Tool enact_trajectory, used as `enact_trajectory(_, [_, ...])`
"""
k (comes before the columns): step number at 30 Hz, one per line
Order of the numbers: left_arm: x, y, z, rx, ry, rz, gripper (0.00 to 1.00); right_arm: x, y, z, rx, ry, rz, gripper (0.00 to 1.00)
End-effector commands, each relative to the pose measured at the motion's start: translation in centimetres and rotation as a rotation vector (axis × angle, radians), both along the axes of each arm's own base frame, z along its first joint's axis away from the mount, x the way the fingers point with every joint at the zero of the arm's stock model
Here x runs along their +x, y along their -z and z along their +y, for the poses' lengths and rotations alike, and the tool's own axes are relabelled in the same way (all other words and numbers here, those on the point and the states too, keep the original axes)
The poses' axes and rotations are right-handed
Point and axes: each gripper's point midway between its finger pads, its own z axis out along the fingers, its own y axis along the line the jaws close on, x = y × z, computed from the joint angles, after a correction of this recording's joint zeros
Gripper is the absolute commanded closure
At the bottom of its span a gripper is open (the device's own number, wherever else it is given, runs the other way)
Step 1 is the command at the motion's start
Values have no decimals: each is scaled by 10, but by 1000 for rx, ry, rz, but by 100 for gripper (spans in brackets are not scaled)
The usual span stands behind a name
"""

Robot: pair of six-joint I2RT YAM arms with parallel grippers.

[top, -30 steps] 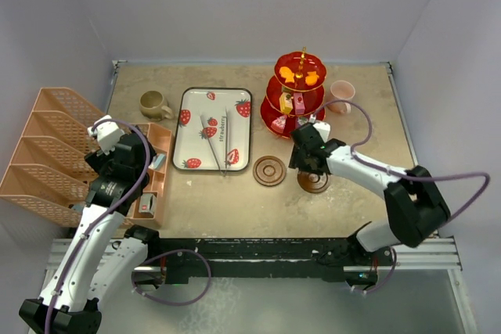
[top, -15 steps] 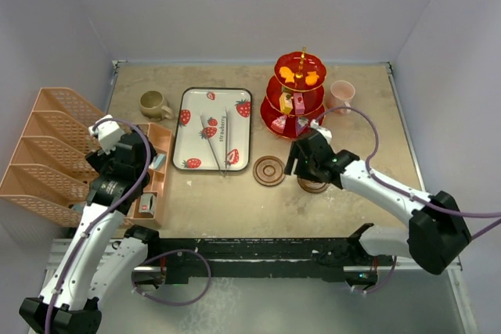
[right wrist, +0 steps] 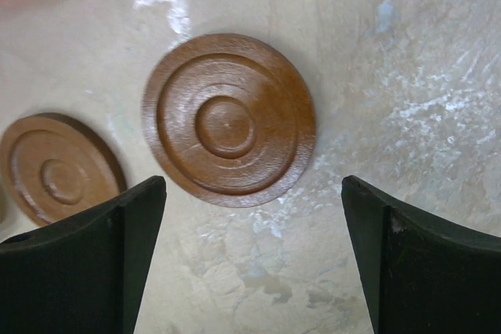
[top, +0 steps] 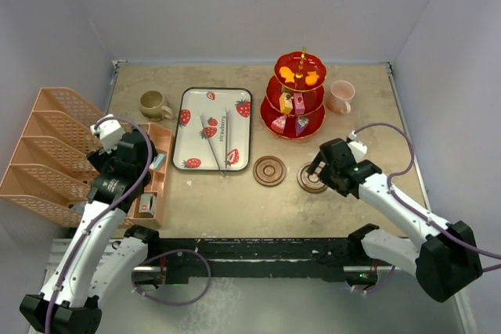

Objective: Serve the afternoon tea
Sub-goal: Move the coaster to the center of the board.

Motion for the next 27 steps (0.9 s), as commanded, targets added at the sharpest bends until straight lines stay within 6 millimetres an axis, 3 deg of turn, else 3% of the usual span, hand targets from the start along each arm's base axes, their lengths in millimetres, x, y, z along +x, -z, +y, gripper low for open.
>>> enact_trajectory(1, [2,-18,1,-6,0,-64,1,-9,20,-1,24,34,60,5])
enact_trajectory(5, [5,-17,-2,-9,13,-59,1,-16,33,6,90,43,66,6])
enact_trajectory(15, [2,-22,-1,-19,15,-95,1,-3,43,27,129,-42,77,8])
enact_trajectory(20, [4,-18,-3,-15,22,-63,1,16,36,26,87,-61,21,11])
enact_trajectory(23, [4,-19,-2,-15,19,-67,1,18,28,14,27,-19,18,13])
enact_trajectory(27, [2,-21,-1,-17,16,-84,1,34,10,21,11,-150,-97,12])
